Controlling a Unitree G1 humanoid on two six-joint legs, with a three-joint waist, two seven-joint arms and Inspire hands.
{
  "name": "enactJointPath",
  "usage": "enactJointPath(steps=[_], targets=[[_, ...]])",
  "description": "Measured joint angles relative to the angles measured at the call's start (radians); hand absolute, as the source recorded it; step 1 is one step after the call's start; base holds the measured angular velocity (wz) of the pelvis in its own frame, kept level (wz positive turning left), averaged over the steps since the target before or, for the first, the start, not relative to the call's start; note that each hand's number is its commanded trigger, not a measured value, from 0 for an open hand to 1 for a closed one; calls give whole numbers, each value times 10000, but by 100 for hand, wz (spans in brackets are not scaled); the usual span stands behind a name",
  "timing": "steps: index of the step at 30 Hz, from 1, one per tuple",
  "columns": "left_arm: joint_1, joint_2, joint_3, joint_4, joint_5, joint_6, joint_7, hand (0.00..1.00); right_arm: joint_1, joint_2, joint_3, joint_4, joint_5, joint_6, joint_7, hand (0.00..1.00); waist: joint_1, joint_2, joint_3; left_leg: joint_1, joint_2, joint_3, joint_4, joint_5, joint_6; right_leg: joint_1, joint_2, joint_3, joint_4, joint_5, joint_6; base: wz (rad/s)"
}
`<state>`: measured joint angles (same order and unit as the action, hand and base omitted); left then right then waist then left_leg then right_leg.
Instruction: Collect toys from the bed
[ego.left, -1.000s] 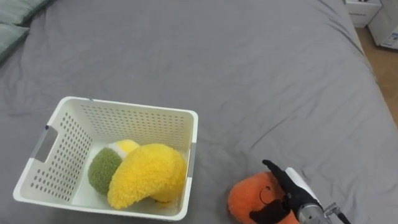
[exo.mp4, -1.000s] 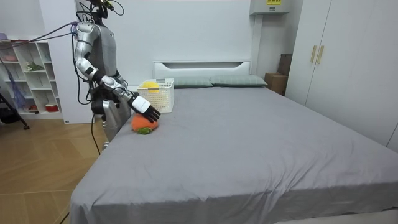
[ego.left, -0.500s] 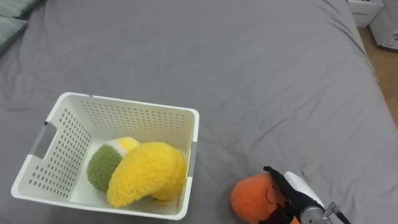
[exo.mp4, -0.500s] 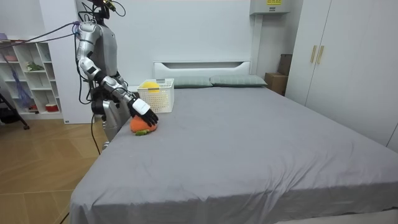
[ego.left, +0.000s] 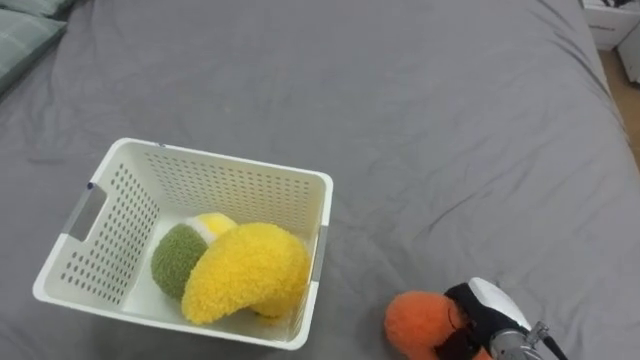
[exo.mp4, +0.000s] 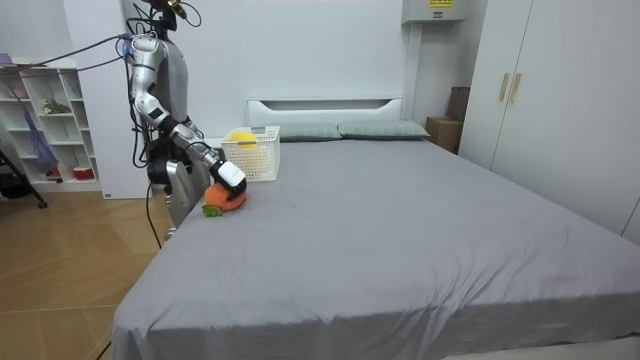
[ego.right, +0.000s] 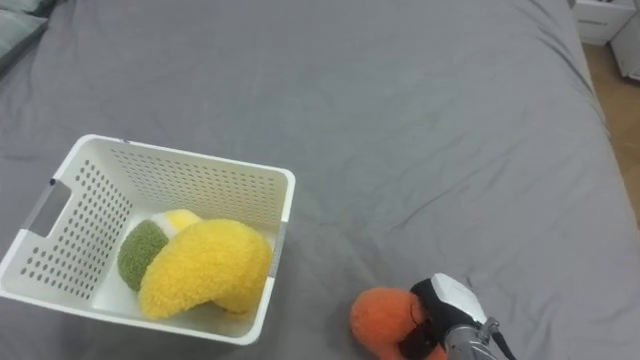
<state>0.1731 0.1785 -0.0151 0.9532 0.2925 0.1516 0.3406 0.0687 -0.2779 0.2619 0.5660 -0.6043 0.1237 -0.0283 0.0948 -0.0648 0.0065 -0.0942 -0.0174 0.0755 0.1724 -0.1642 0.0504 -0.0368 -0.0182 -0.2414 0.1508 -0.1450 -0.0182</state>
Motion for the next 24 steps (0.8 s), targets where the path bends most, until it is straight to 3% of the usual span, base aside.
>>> enactJointPath(steps=[5,8,10,17,24], targets=[[18,0,12,-12,43,-42,-33,0,15,-1,18,-2,-6,7,278,100,115,-78,-13,12,-23,-74,3,2,3,38,-18,-90,-3,-3,5,3],[24,0,72,-55,63,-44,-44,0,21,1,17,-23,-127,25,435,100,186,-206,61,125,-41,-126,5,2,4,182,-28,-86,-14,-25,38,4],[150,3,112,-146,187,-46,-44,0,25,-9,8,-306,-293,157,624,100,211,-273,36,164,-50,-122,-1,1,4,226,-42,-86,-14,-31,49,0],[218,12,129,-134,168,-69,28,0,190,-34,-39,-1752,-271,203,731,100,192,-239,36,441,-79,-131,17,4,15,508,-63,-44,-18,-31,49,0],[348,-16,813,-99,148,-219,13,0,298,-37,-1268,-4078,-28,88,850,100,-26,-221,10,889,-93,-56,-64,13,23,784,-36,226,-18,-45,69,-6]])
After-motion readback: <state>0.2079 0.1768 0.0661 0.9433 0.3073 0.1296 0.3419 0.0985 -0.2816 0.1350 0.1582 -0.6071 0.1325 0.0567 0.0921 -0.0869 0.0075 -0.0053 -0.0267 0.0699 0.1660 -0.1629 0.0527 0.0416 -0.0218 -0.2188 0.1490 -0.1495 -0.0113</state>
